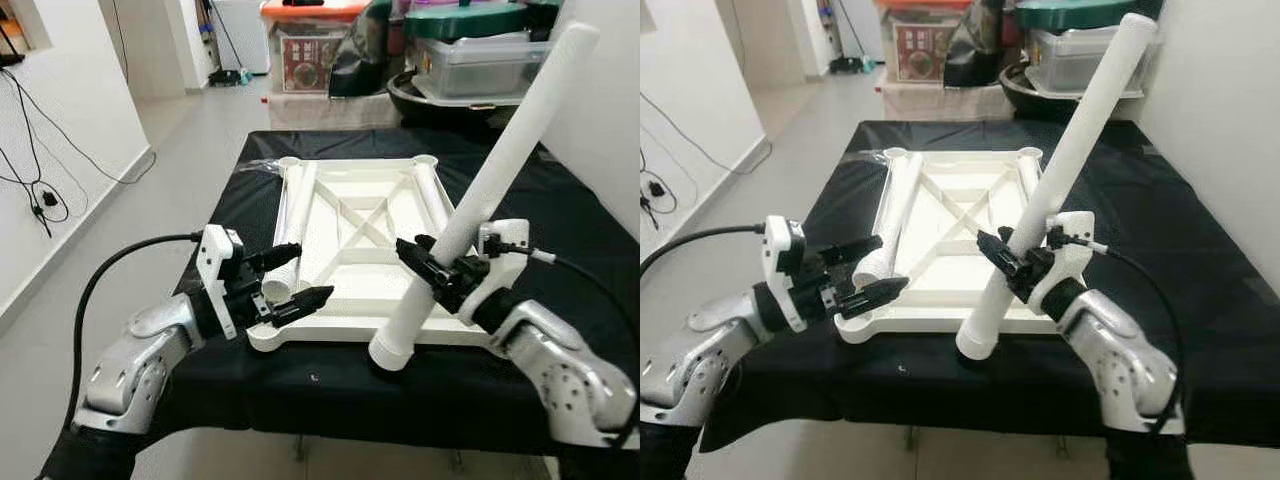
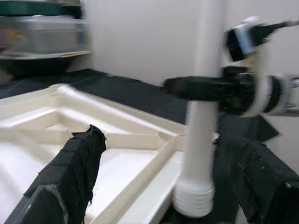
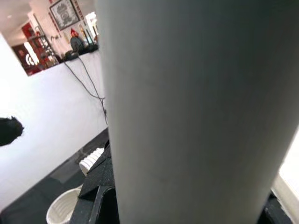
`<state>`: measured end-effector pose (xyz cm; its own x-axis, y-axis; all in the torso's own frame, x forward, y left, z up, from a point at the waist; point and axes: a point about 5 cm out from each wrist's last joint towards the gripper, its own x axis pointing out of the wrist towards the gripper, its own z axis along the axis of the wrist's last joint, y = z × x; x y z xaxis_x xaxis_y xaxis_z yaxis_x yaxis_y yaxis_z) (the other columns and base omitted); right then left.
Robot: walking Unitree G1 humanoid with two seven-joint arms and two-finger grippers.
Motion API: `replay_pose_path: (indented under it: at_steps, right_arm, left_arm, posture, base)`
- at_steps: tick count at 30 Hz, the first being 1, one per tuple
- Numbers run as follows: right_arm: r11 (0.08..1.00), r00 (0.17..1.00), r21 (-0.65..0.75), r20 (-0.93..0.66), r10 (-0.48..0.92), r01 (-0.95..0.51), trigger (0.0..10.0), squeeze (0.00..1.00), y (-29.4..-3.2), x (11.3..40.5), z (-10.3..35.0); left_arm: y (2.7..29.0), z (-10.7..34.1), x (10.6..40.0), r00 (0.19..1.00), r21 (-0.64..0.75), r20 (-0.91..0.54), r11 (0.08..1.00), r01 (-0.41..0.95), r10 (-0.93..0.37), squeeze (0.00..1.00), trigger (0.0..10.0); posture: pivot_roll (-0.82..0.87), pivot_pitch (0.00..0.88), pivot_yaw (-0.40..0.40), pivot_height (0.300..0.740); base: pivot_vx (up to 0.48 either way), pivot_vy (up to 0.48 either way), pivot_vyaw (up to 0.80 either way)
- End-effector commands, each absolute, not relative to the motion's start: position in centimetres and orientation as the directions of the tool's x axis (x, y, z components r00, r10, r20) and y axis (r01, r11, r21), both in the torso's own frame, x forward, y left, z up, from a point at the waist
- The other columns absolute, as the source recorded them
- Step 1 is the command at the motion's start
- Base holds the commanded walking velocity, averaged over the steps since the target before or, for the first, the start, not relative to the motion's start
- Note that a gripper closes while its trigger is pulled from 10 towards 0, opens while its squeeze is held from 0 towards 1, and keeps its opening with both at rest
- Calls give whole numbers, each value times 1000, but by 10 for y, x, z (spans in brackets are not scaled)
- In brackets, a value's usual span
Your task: Building children table
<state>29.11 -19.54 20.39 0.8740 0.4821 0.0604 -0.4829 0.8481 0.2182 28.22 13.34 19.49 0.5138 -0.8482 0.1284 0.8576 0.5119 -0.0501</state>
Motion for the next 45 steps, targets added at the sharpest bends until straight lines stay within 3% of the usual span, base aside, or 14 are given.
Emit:
replay_pose_path:
  at_steps: [1, 12, 16, 33, 45]
  right_arm:
    - [855, 873, 177, 131, 470, -487, 0, 0, -207, 291, 223]
    - [767, 749, 75, 296, 593, -637, 0, 0, -218, 275, 274]
    - [713, 694, 55, 290, 659, -699, 0, 0, -210, 269, 274]
    - [654, 643, 68, 284, 712, -754, 0, 0, -200, 271, 269]
    - [576, 567, 77, 320, 759, -814, 0, 0, -191, 268, 273]
  left_arm:
    - [140, 190, 283, 549, -44, 94, 547, 836, -831, 0, 10000]
    - [153, 179, 292, 658, -24, 35, 658, 753, -752, 0, 10000]
    - [150, 178, 290, 652, -41, 42, 650, 758, -757, 0, 10000]
    - [155, 177, 288, 635, -68, 30, 632, 772, -772, 0, 10000]
    - [153, 171, 277, 546, -74, -28, 546, 834, -837, 0, 10000]
  posture:
    - [-27, 0, -12, 740]
    - [-17, 0, -16, 740]
    - [-10, 0, -15, 740]
    - [13, 0, -19, 740]
    - [25, 0, -26, 740]
  base:
    - [0, 0, 0]
    - [0, 0, 0]
    - [0, 0, 0]
    - [0, 0, 0]
    - [0, 0, 0]
